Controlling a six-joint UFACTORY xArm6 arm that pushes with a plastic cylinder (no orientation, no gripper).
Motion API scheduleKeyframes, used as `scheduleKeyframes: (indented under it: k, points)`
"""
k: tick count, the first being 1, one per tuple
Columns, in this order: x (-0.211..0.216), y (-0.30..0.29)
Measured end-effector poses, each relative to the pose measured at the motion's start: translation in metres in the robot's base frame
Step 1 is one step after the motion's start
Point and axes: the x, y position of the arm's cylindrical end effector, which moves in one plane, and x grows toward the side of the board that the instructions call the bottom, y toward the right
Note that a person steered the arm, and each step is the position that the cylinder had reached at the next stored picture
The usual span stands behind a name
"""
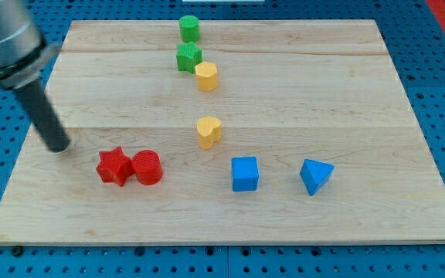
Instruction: Push the red star towards bottom left
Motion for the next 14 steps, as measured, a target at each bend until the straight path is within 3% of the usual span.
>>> scheduleKeyframes:
  k: [1,2,4,8,14]
  points:
    - [0.061,-0.016]
    - [0.111,0.030]
    - [0.094,0.096]
    - [0.002,0.103]
    - [0.032,0.136]
